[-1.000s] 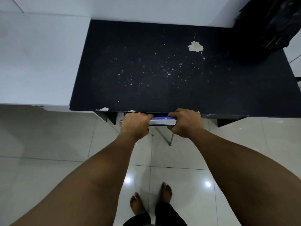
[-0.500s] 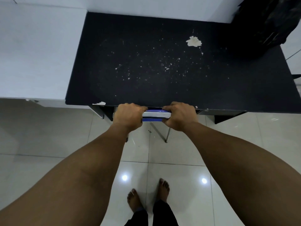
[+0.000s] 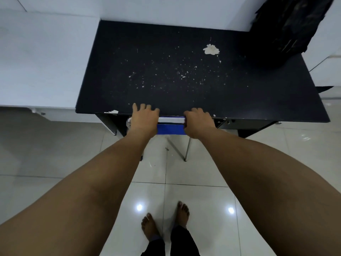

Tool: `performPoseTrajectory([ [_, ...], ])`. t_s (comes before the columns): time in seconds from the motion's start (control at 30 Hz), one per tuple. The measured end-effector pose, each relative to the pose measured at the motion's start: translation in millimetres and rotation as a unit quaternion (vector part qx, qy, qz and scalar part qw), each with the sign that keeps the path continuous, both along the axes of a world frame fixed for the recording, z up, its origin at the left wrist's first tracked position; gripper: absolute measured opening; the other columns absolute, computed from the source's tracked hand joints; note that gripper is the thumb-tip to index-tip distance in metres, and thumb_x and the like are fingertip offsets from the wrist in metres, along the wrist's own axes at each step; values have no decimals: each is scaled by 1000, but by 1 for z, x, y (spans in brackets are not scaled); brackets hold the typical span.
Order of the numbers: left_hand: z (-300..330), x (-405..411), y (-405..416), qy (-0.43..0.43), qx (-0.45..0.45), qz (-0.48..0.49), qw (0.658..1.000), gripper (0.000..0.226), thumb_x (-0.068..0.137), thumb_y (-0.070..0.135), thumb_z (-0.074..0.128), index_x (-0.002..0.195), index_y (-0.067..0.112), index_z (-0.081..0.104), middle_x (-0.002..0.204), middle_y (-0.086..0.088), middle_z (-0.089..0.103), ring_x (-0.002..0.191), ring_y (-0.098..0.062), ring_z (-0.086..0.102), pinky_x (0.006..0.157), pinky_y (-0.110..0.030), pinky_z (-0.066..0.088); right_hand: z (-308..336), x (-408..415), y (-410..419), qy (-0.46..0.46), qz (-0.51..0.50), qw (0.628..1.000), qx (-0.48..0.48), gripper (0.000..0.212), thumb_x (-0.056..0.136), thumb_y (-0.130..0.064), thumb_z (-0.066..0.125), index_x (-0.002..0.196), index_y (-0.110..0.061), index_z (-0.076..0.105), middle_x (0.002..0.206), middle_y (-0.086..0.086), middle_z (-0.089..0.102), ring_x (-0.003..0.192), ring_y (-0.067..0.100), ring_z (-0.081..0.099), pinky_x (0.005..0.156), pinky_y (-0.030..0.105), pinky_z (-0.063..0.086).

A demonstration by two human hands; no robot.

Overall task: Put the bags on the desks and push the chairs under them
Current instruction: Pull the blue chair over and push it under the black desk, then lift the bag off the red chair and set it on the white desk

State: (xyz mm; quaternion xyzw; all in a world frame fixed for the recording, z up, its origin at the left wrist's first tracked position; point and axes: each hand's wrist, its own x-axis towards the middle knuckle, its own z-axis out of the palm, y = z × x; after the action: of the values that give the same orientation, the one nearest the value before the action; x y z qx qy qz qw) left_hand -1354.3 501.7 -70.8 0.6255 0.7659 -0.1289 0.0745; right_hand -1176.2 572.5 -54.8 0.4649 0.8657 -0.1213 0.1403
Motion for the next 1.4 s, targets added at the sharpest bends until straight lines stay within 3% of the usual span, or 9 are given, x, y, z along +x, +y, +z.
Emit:
performPoseTrajectory([
  [0.17,6,12,-30,-44,34,90,994,75,80,34,70,143,18,33,143,-14,40,135,-34,36,112,-54,31,14,9,-24,39,61,996,48,47,85,-20,59,131,-18,49,125,8,48,117,27,45,102,45,39],
  [0.37,29,15,-60,-132,-2,146,981,91,86,36,69,155,24,11,162,-12,9,149,-33,12,114,-51,30,26,17,-56,36,34,999,17,76,88,-26,62,153,-12,25,149,12,36,137,30,34,111,48,32],
  [0.57,44,27,-88,-205,10,173,963,52,83,40,63,131,24,51,135,-6,50,113,-25,56,93,-42,52,30,26,-82,39,28,998,-44,45,90,-25,59,133,-13,50,163,18,8,149,35,14,120,51,19],
  [0.63,39,39,-108,-217,-29,197,956,44,87,40,63,127,24,55,126,-5,58,108,-23,59,91,-37,50,25,30,-96,38,39,997,-52,34,89,-26,59,121,-15,56,161,19,15,143,35,25,118,51,25],
  [0.73,19,59,-147,-246,-103,216,939,50,90,43,61,135,24,51,134,-6,56,117,-22,55,98,-36,45,4,44,-119,27,51,995,-86,34,91,-33,59,121,-17,58,132,11,54,114,28,55,99,42,47],
  [0.9,-18,89,-248,-285,-165,293,898,53,94,48,54,140,22,48,143,-6,49,129,-21,46,104,-32,39,-54,79,-163,-113,107,947,-281,56,97,-42,50,138,-4,51,144,15,48,127,30,50,103,32,43],
  [1.07,-49,123,-346,-288,-239,337,864,52,94,46,51,141,25,45,144,-5,45,129,-21,47,104,-32,40,-90,111,-205,-163,90,932,-311,36,94,-31,51,90,1,66,104,13,67,96,25,62,79,31,51],
  [1.2,-61,141,-403,-322,-270,399,815,52,93,49,53,139,27,47,143,-2,46,129,-19,47,105,-31,41,-94,116,-233,-204,96,920,-320,36,93,-29,54,117,-4,66,120,14,66,103,26,61,84,29,46],
  [1.4,-58,124,-442,-372,-198,456,784,49,93,45,54,137,24,50,138,-2,54,125,-18,49,103,-32,42,-98,83,-260,-162,125,924,-324,43,101,-30,44,122,4,60,133,16,58,119,27,54,90,28,44],
])
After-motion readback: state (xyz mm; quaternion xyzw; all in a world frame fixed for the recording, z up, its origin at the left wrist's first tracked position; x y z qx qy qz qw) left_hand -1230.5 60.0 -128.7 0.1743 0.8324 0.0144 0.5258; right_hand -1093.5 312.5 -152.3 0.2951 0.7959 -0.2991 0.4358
